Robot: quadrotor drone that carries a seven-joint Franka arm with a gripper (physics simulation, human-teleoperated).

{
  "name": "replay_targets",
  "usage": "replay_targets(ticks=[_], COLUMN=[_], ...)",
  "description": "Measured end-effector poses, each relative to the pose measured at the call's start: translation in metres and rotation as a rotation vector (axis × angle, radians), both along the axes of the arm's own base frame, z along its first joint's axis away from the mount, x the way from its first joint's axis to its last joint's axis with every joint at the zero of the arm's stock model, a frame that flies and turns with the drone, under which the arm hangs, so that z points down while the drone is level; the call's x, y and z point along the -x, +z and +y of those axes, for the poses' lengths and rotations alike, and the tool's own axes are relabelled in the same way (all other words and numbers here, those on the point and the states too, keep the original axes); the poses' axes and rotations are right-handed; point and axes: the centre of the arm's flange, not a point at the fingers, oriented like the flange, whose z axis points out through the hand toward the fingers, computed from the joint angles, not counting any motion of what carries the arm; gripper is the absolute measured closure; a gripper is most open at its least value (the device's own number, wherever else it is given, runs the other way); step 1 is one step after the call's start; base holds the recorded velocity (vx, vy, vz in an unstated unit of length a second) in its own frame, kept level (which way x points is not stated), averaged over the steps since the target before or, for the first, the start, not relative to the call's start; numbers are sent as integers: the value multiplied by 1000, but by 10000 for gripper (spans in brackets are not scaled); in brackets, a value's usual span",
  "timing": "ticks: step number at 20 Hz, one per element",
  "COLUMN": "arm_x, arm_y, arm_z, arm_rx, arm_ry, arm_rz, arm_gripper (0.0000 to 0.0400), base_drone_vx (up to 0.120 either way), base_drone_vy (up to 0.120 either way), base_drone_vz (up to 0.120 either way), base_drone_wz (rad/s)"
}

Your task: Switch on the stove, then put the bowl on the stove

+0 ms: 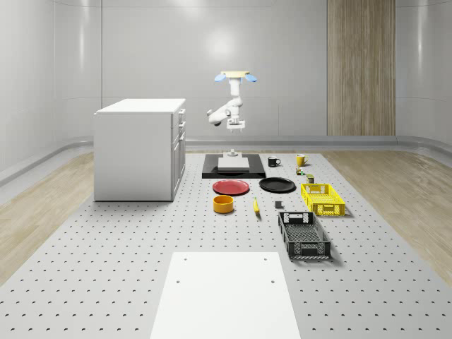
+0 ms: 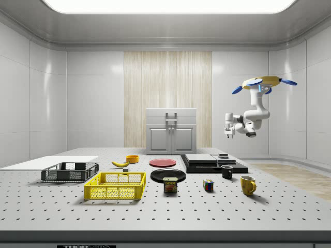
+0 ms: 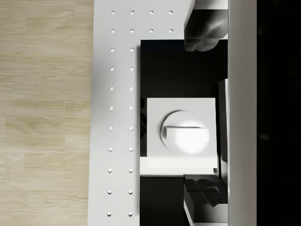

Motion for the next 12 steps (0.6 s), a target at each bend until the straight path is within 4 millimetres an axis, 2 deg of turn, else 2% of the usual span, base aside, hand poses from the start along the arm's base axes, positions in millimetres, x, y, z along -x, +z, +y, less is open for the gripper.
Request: replay_targets(ticks=[4,7,12], arm_x=[0,0,0], arm_y=[0,0,0], arm_z=[-2,-3,-3], arm_rx=[20,28,34], arm_ry=[0,-1,-1], arm_rz=[1,1,1], arm_gripper=[0,0,0], base_drone_vx=[0,0,112], base_drone_vy=[0,-93,0], base_drone_vz=[-120,-120,-120], base_drone_wz=[0,0,0])
